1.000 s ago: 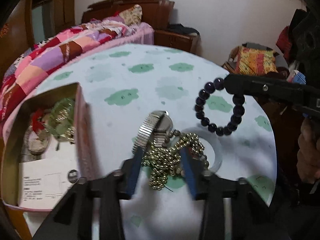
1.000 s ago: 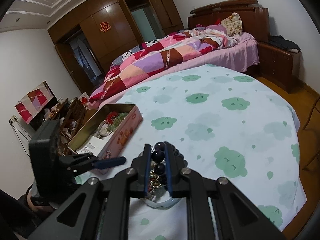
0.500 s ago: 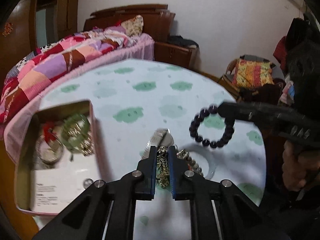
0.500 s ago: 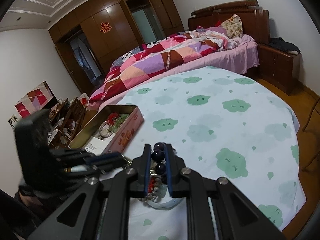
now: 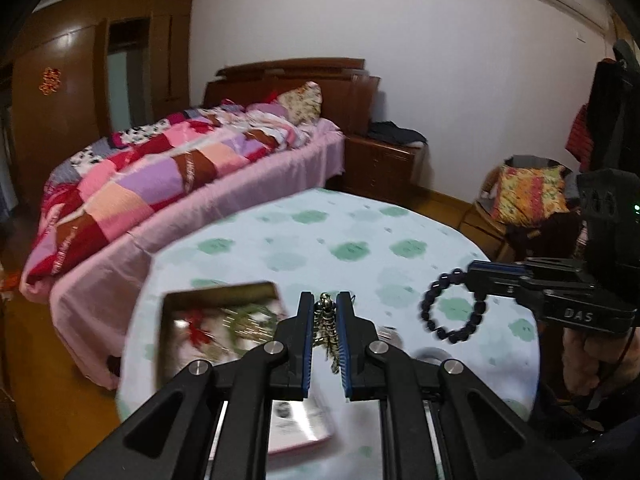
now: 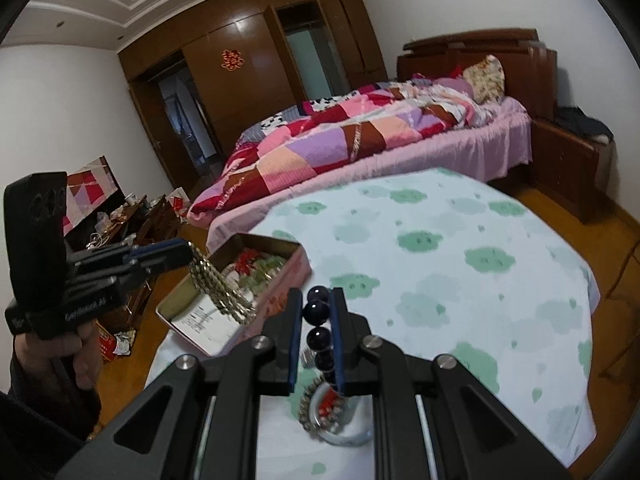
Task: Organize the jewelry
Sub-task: 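Grasp the gold bead chain with the left gripper while the right gripper holds the black bracelet, then carry the gold chain and black bead bracelet over the tin with both grippers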
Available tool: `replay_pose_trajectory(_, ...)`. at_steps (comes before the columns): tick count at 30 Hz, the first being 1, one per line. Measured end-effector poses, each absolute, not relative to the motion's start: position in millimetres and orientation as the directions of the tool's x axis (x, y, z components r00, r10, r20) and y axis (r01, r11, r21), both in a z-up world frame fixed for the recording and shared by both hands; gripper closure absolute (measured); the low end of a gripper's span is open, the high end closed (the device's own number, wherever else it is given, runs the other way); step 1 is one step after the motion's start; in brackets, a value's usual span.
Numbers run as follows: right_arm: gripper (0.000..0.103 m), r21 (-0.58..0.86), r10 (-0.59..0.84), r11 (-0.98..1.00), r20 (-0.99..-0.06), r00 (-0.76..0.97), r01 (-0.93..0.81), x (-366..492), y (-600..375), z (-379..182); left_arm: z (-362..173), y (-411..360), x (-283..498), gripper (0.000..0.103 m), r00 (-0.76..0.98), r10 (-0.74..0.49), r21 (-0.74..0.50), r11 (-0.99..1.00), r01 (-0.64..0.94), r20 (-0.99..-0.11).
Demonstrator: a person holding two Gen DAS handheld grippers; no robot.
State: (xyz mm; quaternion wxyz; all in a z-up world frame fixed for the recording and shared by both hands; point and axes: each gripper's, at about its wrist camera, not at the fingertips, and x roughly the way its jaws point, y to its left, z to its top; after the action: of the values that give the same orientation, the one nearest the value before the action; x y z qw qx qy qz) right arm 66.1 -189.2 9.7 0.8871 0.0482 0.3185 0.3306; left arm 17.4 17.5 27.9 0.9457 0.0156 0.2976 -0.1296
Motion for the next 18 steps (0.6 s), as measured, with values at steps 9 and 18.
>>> replay_pose_trajectory(9, 0.087, 0.247, 0.651, 0.735, -0.516, 0.557, -0.631, 76.1, -144.1, 35.1, 36.5, 61.4, 24.3, 0.093, 0.83, -0.124, -0.027, 0.991, 0.131, -0.543)
replay_pose_trajectory(18, 0.087, 0.176, 0.665, 0.687, -0.544, 0.512, -0.705, 79.5, -87.0, 39.1, 20.0, 84.5, 34.1, 0.093, 0.821, -0.075, -0.034, 0.997, 0.068, -0.566)
